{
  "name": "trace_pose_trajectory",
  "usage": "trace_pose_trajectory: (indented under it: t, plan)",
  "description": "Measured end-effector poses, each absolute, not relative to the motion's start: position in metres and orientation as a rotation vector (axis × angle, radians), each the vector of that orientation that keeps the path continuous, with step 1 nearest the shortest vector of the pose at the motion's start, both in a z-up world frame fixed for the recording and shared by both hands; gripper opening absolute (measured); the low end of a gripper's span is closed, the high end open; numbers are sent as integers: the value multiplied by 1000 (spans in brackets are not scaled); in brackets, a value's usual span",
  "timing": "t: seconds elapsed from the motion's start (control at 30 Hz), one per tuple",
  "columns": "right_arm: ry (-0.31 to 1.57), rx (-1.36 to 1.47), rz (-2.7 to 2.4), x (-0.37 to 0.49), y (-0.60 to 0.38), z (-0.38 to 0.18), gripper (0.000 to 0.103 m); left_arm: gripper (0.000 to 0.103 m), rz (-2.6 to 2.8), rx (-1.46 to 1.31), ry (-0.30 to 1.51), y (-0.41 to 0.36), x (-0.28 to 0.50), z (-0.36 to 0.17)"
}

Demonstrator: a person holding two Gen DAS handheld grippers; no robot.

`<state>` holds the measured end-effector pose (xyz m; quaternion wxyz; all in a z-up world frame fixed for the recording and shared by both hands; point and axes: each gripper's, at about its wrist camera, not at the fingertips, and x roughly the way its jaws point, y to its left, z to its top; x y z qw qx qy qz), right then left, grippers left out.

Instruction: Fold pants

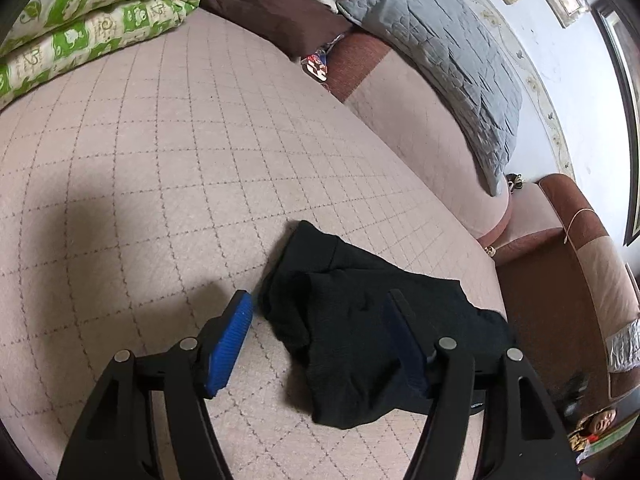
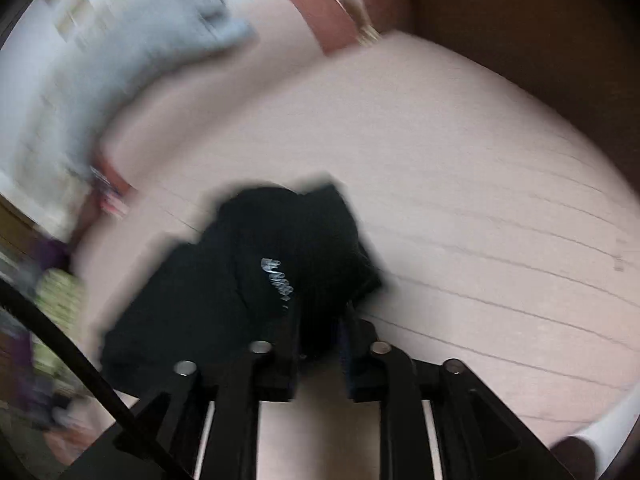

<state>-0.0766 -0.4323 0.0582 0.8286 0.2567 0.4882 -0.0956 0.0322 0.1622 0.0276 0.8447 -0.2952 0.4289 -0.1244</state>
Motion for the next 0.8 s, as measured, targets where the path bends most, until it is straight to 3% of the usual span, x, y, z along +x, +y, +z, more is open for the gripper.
trace_pose_trajectory:
  t: [0.07,0.27,0.43,0.47,0.5,0.53,0.8]
  plan:
    - [1057,510,-255,-81,-430,46,27,68,-255,-611,915,160,31,27]
    - [933,376,-268,-91,-404,77,29,70,-275,-561,975,143,37,23]
    - [845,343,-291,-113,-398,92,36,70,-223,-298,1064,101,68,24]
    - [839,345,-289,-115,-400,92,36,65,-222,-245,1080,92,72,23]
    - [837,341,-288,-120,-401,92,36,35,-196,-149,1083,80,75,26]
    - [839,330,-291,-121,-399,92,36,19,-174,-92,1083,74,74,29]
    - [834,296,-297,-117,-399,89,36,17,-159,-136,1049,87,99,62]
